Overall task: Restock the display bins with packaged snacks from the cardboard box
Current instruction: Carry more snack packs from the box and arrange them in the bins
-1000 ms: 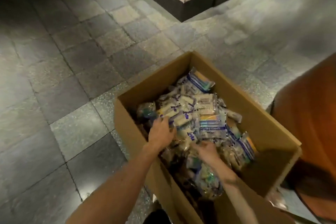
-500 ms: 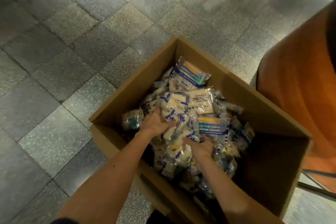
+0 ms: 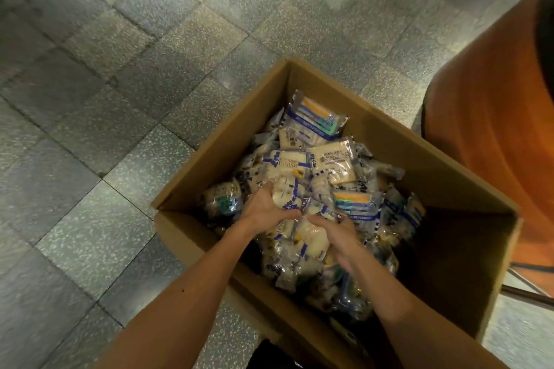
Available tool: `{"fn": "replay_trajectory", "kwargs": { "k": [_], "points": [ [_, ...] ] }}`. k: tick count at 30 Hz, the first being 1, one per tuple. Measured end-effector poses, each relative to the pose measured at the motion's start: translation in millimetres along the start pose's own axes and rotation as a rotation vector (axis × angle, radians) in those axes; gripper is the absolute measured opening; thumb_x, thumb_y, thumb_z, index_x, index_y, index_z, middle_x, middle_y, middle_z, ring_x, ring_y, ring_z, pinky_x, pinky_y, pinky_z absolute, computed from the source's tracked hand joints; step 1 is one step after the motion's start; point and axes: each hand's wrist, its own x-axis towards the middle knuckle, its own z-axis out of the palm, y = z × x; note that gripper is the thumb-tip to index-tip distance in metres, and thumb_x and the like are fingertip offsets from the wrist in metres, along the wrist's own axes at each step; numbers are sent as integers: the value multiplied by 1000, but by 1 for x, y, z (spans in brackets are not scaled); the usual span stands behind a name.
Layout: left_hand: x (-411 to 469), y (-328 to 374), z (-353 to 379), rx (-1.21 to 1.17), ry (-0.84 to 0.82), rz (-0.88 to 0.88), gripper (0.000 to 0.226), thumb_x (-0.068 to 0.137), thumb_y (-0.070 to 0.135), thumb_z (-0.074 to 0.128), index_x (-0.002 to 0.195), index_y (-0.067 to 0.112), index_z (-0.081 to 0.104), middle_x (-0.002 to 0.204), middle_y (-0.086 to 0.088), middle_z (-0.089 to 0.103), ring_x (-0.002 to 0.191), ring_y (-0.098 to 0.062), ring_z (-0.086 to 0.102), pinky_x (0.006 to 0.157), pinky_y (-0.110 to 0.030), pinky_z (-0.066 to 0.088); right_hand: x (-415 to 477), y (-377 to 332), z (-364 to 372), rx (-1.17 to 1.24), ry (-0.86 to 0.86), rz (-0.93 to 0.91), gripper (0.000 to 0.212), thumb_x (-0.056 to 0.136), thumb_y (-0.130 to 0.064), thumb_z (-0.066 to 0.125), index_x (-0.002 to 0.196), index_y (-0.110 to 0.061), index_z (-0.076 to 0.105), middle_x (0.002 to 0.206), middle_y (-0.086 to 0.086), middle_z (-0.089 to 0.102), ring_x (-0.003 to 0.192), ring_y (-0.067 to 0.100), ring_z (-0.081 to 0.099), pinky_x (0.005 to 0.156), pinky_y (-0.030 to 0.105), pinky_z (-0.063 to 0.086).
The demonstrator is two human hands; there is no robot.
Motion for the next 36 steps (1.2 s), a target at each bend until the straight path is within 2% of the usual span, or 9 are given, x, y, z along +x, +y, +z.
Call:
{"fn": "replay_trajectory", "kwargs": {
  "k": [7, 10, 13, 19, 22, 25, 29, 32, 36],
  "points": [
    [-11, -4, -17, -154, 35, 9, 55, 66, 18, 92, 108, 26, 58, 101, 10, 70, 98, -9, 66, 93, -30, 52, 0, 8, -33, 84, -25, 15, 125, 30, -38, 102, 140, -15, 46, 124, 11, 68, 111, 32, 67, 96, 61, 52],
    [-18, 1, -15, -141, 22, -10, 63, 66, 21, 92, 117, 21, 55, 103, 7, 71, 95, -9, 67, 94, -38, 55, -23, -3, -45, 123, -21, 15, 78, 63, -18, 93, 127, -13, 49, 120, 13, 68, 111, 32, 66, 99, 59, 50],
    [-27, 18, -6, -103, -2, -8, 73, 67, 22, 92, 124, 21, 45, 104, 10, 64, 92, -4, 61, 80, -22, 50, -39, -5, -64, 140, -9, 11, 100, 51, -29, 97, 131, -13, 39, 128, 11, 61, 120, 31, 60, 107, 57, 45],
    [-70, 83, 28, 47, -186, 96, 105, 43, 62, 94, 129, 19, 51, 125, 5, 63, 117, -18, 59, 106, -39, 47, -76, 9, -128, 311, 25, -126, 114, 34, -35, 103, 134, -13, 52, 114, 8, 73, 103, 27, 72, 95, 52, 56],
    [-117, 134, 68, 130, -298, 214, 88, 64, 48, 90, 136, 20, 47, 129, 11, 54, 121, -16, 52, 105, -29, 42, -130, 19, -172, 343, 39, -249, 55, 72, -8, 87, 122, -9, 63, 106, 7, 77, 96, 21, 74, 92, 42, 57],
    [-176, 181, 118, 175, -425, 382, 31, 77, 29, 84, 97, 30, 61, 80, 28, 68, 89, -3, 63, 75, -15, 47, -176, 51, -227, 444, 170, -330, 58, 71, -10, 88, 121, -11, 59, 103, 3, 77, 91, 17, 75, 84, 37, 60],
    [-259, 210, 208, 195, -650, 547, 48, 67, 34, 85, 112, 21, 71, 102, 11, 76, 103, -13, 71, 90, -28, 54, -257, 110, -301, 571, 250, -486, 46, 78, -9, 82, 121, -15, 65, 109, 6, 76, 98, 23, 74, 87, 41, 59],
    [-330, 212, 280, 252, -814, 607, 48, 65, 37, 83, 109, 20, 73, 101, 8, 77, 98, -9, 72, 83, -25, 54, -329, 169, -344, 656, 471, -601, 28, 74, -3, 83, 99, -11, 74, 91, 4, 78, 81, 16, 75, 72, 29, 60],
    [-414, 197, 363, 346, -1017, 680, 34, 75, 21, 83, 106, 12, 74, 99, 0, 78, 92, -13, 72, 76, -22, 54, -407, 263, -372, 854, 774, -627, 30, 78, 1, 80, 106, 6, 70, 79, 10, 75, 62, 18, 70, 59, 29, 57]
  ]
}}
